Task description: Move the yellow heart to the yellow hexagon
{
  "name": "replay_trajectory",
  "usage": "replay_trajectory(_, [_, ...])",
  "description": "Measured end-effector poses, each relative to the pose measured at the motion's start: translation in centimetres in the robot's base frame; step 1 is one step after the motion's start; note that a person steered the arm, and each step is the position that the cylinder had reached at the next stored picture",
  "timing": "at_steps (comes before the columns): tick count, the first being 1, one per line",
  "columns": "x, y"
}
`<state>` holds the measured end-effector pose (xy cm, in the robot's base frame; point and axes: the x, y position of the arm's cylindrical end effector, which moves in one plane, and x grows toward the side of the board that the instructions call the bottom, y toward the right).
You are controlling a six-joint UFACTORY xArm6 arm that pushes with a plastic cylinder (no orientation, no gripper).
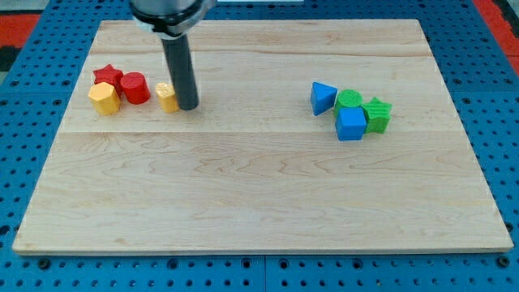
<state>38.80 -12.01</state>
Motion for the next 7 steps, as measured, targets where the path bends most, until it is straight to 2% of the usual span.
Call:
replay_trajectory(4, [-4.2, -0.3])
replay_trajectory(5, [-4.1, -1.4])
replay_trajectory(7, [0.6, -1.7])
